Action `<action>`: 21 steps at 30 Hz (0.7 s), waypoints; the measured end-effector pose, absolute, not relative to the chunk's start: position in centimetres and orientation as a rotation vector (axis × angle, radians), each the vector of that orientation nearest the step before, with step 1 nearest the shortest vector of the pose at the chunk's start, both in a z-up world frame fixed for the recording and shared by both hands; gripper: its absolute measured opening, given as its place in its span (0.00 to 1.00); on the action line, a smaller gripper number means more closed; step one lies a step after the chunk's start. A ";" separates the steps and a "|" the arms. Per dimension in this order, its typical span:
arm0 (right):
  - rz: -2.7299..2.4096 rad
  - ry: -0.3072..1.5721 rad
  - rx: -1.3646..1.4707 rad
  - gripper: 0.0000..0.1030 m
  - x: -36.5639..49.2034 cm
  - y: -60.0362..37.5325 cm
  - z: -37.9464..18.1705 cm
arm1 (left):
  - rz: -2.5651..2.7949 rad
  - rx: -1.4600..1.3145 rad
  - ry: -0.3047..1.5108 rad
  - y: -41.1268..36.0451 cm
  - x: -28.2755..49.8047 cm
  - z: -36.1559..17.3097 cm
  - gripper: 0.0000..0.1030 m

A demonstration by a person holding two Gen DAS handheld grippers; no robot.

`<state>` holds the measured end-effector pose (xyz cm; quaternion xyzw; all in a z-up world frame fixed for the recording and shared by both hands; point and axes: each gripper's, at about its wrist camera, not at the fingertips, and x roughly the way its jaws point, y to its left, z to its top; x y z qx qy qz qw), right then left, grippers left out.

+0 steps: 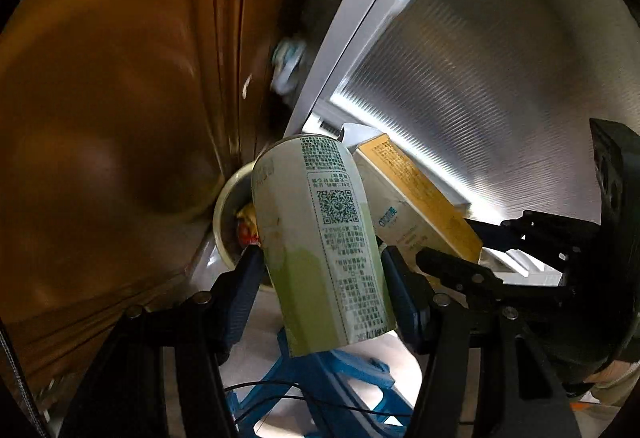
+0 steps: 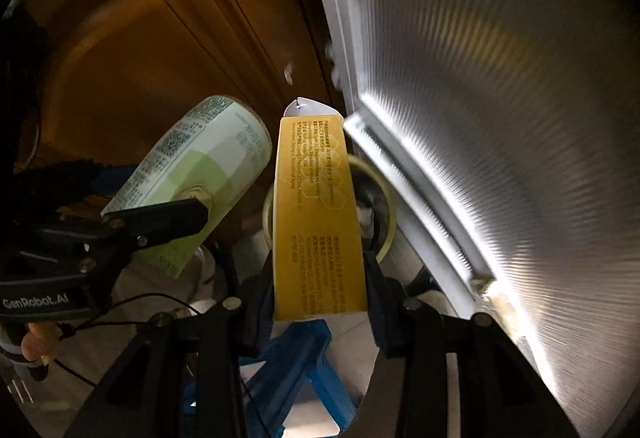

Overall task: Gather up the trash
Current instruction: 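Carry the yellow box and green can down over the trash bin, then open both grippers to drop the box and can into the bin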

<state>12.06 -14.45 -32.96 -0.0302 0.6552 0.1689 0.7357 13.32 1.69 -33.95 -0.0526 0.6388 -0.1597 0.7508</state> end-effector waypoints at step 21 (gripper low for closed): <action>0.321 1.542 -0.011 0.48 15.3 -13.7 -41.3 | -0.296 -0.018 1.516 1.4 17.1 -42.1 0.64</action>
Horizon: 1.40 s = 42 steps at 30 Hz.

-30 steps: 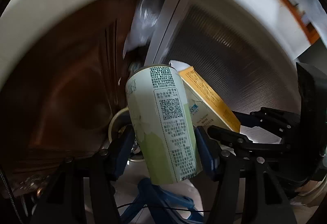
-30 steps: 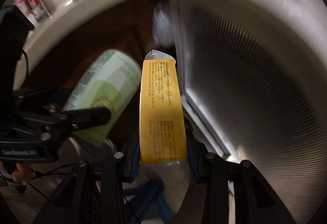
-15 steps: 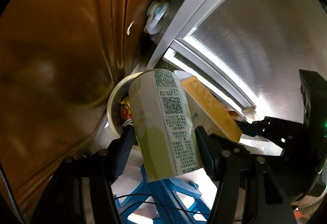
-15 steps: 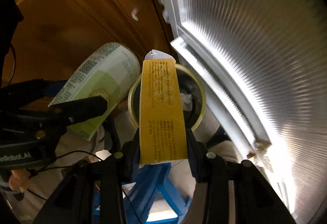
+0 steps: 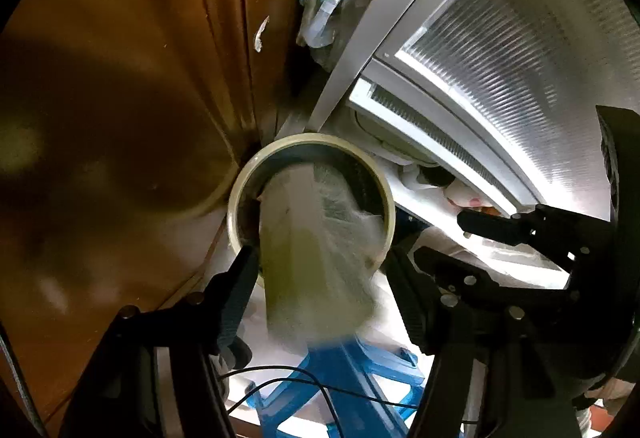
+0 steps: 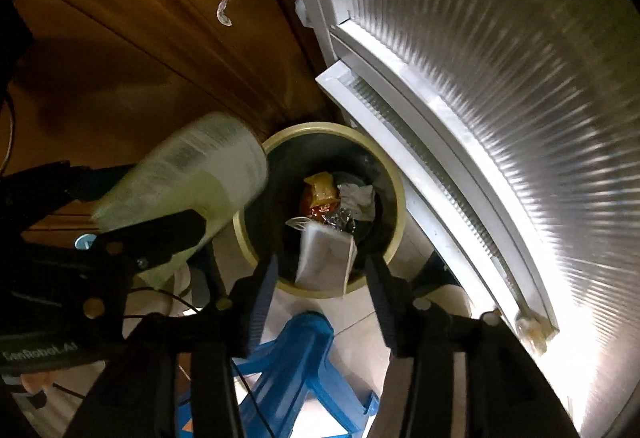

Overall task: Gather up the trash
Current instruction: 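Open both grippers to drop the box and can into the bin, then raise both tools back up to the counter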

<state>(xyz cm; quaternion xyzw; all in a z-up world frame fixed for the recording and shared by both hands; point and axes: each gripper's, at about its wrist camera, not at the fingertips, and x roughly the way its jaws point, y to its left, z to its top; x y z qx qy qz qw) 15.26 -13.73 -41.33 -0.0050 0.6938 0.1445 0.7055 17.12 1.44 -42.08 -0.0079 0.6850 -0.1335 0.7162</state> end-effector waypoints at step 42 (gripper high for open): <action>0.286 0.992 0.055 0.51 5.0 -19.5 -12.6 | -0.349 -0.092 0.978 1.8 6.3 -15.6 0.99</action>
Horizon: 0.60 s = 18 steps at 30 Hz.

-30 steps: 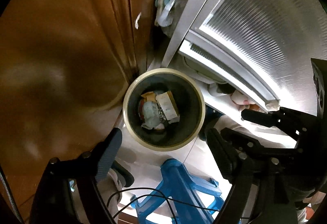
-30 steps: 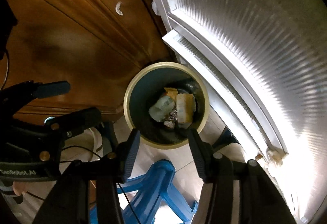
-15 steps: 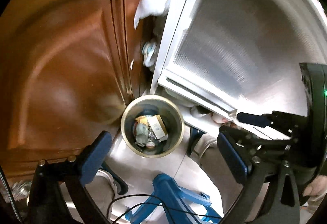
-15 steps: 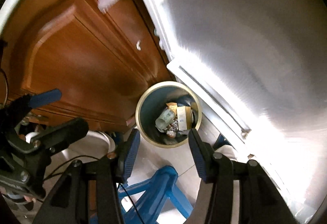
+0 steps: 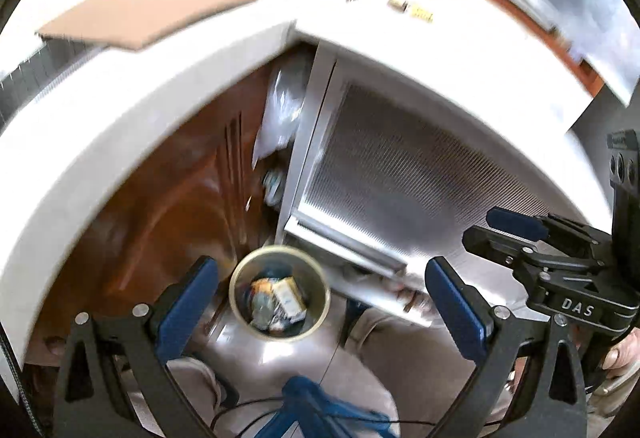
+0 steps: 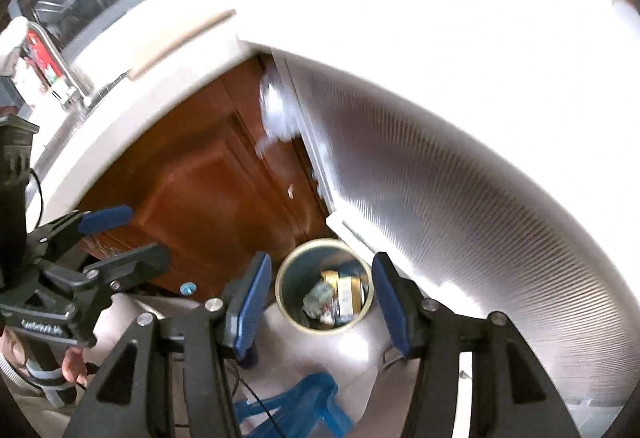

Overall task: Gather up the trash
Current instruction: 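Raise both tools back up to the counter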

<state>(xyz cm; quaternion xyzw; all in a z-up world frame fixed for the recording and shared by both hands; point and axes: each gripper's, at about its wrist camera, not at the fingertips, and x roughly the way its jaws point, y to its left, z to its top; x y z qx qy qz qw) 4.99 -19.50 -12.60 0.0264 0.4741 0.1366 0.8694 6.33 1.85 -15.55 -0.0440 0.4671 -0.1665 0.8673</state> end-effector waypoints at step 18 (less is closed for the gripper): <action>0.120 0.800 0.103 0.51 12.5 -28.7 0.1 | -0.472 0.030 0.782 -4.4 14.0 0.8 0.99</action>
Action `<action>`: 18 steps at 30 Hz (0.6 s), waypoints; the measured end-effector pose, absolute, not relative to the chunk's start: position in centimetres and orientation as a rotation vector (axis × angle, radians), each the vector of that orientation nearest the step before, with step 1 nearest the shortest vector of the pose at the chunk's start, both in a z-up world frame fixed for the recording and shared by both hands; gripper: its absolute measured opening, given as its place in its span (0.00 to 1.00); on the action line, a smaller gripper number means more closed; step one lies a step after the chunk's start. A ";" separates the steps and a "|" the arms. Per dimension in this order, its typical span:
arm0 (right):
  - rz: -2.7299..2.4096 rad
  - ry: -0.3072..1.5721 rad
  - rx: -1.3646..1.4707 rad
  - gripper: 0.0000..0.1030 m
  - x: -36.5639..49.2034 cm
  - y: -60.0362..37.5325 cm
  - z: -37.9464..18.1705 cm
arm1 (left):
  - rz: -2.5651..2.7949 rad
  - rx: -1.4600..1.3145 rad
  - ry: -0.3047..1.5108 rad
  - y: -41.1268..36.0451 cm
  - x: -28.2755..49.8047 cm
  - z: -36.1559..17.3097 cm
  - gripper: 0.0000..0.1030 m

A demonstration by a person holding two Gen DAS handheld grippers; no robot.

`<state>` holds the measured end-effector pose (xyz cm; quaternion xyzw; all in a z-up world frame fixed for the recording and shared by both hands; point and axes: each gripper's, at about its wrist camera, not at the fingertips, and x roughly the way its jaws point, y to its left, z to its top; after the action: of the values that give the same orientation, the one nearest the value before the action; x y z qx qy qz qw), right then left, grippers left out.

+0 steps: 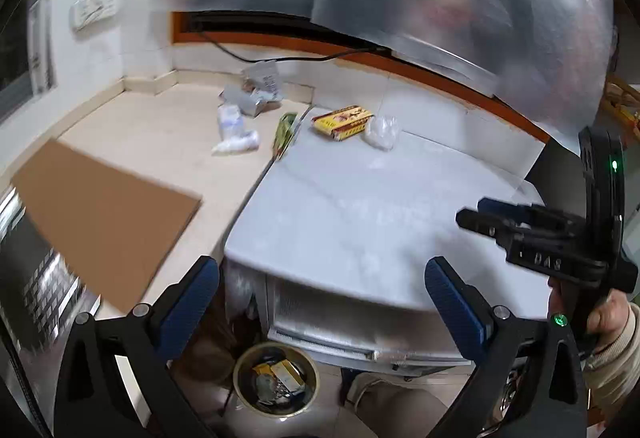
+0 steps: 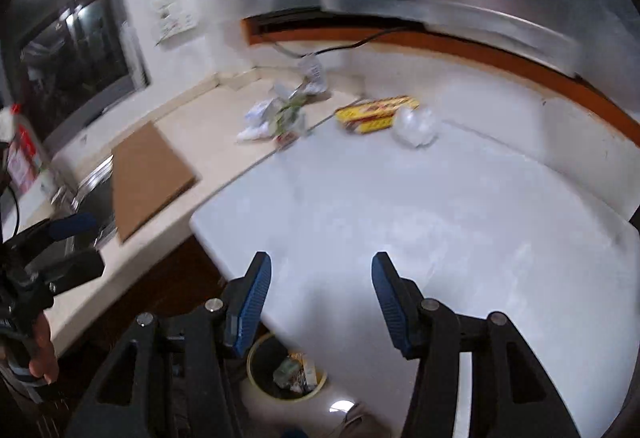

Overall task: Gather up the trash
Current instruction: 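Raise both tools back up to the counter, then grasp the red-and-yellow box with the left gripper while the right grasps the plastic bag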

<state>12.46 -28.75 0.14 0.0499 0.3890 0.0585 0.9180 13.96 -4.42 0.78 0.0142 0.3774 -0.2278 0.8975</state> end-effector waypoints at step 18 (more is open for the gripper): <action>0.042 0.922 0.402 0.52 33.6 -40.1 -5.2 | -0.533 0.293 0.838 -20.8 37.2 -0.3 0.94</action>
<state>33.60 -40.14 -5.25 0.1925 0.4419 0.0202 0.8759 37.21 -20.76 -0.30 0.1403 0.4007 -0.2547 0.8689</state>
